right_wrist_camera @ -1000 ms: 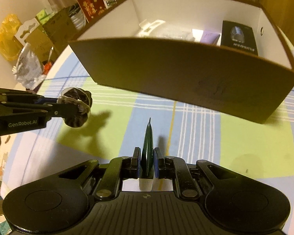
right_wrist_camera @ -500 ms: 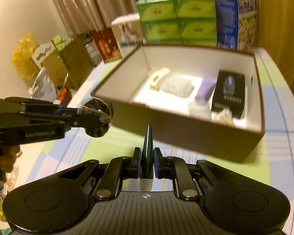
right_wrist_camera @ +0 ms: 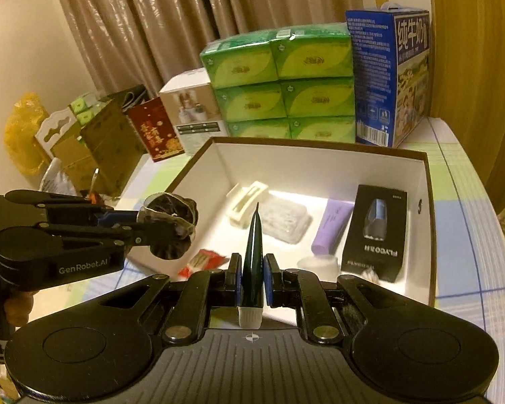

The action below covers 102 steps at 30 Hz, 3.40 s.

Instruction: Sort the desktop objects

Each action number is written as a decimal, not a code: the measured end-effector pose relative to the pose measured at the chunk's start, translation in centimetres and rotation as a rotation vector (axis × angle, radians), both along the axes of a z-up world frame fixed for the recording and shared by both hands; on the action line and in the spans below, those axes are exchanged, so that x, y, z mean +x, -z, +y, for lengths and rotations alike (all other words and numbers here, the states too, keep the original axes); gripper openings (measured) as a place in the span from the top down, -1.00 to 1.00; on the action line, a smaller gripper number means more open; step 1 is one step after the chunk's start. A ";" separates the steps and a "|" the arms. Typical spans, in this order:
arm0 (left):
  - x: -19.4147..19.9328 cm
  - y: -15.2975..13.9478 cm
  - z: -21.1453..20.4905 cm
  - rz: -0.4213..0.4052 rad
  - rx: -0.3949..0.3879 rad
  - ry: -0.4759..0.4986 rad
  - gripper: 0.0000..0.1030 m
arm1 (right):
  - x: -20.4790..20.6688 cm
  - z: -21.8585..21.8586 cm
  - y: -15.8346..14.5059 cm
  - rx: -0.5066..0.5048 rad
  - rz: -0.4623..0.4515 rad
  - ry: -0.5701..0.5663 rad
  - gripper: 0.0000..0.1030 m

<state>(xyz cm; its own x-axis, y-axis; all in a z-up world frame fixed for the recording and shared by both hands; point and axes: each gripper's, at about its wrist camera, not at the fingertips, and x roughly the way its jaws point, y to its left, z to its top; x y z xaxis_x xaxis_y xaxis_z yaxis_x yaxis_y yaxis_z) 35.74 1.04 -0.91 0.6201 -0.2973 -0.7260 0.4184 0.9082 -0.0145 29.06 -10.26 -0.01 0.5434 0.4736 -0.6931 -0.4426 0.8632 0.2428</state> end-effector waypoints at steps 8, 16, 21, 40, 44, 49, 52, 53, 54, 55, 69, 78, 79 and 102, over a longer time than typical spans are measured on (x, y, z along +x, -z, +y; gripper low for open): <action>4.3 1.9 -0.6 0.080 -0.007 0.014 0.69 | 3.8 0.8 1.9 -0.013 0.048 0.018 0.81; 8.5 5.1 -1.3 0.172 0.027 0.014 0.69 | 7.2 1.2 4.5 -0.009 0.134 0.030 0.81; 10.3 6.9 -1.9 0.202 0.069 0.023 0.69 | 8.8 1.2 6.0 -0.011 0.174 0.043 0.81; 12.2 8.2 -1.7 0.204 0.119 0.031 0.42 | 10.6 2.2 8.8 -0.024 0.248 0.056 0.81; 12.2 8.1 -1.5 0.198 0.123 0.024 0.38 | 10.9 2.4 9.3 -0.028 0.262 0.062 0.81; 12.2 7.9 -1.2 0.191 0.120 0.024 0.37 | 11.1 2.7 9.6 -0.038 0.263 0.062 0.80; 12.1 7.7 -1.2 0.182 0.121 0.022 0.34 | 11.2 3.1 9.7 -0.050 0.258 0.049 0.79; 12.0 7.5 -1.1 0.176 0.121 0.022 0.31 | 11.1 3.1 9.6 -0.053 0.251 0.048 0.73; 12.0 7.4 -1.0 0.172 0.120 0.021 0.30 | 11.0 3.1 9.5 -0.053 0.241 0.044 0.47; 11.9 7.2 -0.9 0.167 0.118 0.019 0.29 | 10.9 3.1 9.3 -0.055 0.228 0.044 0.27; 9.6 4.5 0.3 0.100 0.083 -0.010 -0.28 | 6.9 1.1 6.0 -0.125 0.104 0.089 -0.92; 6.8 2.8 0.3 -0.005 0.102 -0.044 -0.79 | 3.2 -0.3 4.0 -0.127 0.069 0.163 -0.96; 6.5 2.6 0.3 -0.015 0.102 -0.044 -0.81 | 2.7 -0.5 3.8 -0.129 0.062 0.174 -0.96; -6.7 -1.8 2.2 -0.091 0.052 -0.243 -0.98 | -7.5 -3.7 -0.2 -0.116 -0.065 0.169 -0.97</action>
<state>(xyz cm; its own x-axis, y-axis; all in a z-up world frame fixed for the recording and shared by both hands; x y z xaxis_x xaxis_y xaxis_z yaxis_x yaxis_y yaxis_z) 29.03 3.27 0.93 0.7324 -0.0954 -0.6741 0.1854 0.9807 0.0626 21.54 -13.98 0.20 0.6535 0.2908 -0.6989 -0.3005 0.9471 0.1131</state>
